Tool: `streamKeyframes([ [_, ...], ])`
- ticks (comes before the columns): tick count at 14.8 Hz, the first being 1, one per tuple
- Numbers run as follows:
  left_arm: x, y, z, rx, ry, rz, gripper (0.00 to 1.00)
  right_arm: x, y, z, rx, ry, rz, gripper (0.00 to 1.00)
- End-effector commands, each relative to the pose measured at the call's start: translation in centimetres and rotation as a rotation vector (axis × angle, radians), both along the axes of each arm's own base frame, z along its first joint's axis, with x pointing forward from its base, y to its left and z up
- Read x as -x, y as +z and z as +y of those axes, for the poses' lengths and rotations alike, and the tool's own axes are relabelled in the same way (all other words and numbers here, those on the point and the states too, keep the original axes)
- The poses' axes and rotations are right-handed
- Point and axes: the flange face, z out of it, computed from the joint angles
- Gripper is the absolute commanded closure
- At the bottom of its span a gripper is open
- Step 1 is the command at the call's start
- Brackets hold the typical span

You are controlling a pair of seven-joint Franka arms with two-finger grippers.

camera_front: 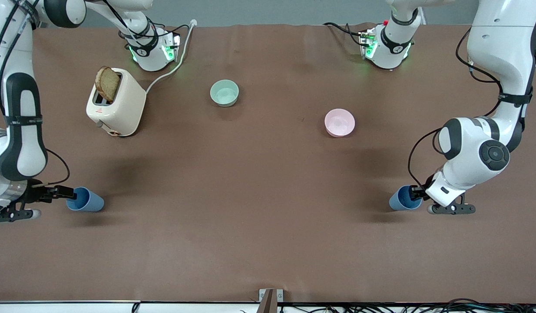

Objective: Stack blue cups with both arms
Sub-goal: 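Reach the left gripper to one blue cup while the right gripper reaches the other, then close both grippers around the rims of the two blue cups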

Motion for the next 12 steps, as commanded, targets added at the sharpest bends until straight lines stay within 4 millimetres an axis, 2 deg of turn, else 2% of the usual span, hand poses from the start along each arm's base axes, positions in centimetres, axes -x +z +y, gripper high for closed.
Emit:
streamKeyframes([
  [1, -0.5, 0.2, 0.0, 0.006, 0.028, -0.015, 0.95, 0.0, -1.2, -0.5, -0.019, 0.017, -0.002, 0.27],
  [2, -0.4, 0.4, -0.2, 0.008, 0.044, -0.012, 1.0, 0.0, -1.3, -0.5, -0.019, 0.017, -0.001, 0.54],
  [3, -0.4, 0.5, -0.5, 0.011, 0.076, -0.012, 1.0, 0.0, -1.4, -0.5, -0.024, 0.011, -0.001, 0.84],
  [5, -0.4, 1.4, -1.7, 0.028, 0.127, -0.021, 1.0, 0.0, -1.4, -0.3, -0.029, 0.011, 0.001, 0.94],
  [7, 0.0, 3.0, -4.0, 0.049, 0.176, -0.001, 1.0, 0.0, -1.1, -0.3, -0.032, 0.005, 0.003, 0.95],
  [9, 1.5, 5.3, -8.7, 0.07, 0.221, 0.07, 1.0, 0.1, -0.9, -0.1, -0.04, 0.007, 0.016, 0.95],
  [10, 2.6, 6.3, -12.0, 0.081, 0.263, 0.106, 1.0, 0.2, -0.4, 0.1, -0.051, 0.01, 0.029, 0.95],
  [11, 3.4, 7.3, -14.7, 0.095, 0.318, 0.112, 1.0, 0.2, 0.5, 0.8, -0.062, 0.016, 0.037, 0.95],
  [12, 4.0, 7.8, -17.2, 0.108, 0.364, 0.116, 1.0, 0.3, 3.1, 1.0, -0.072, 0.016, 0.028, 0.94],
])
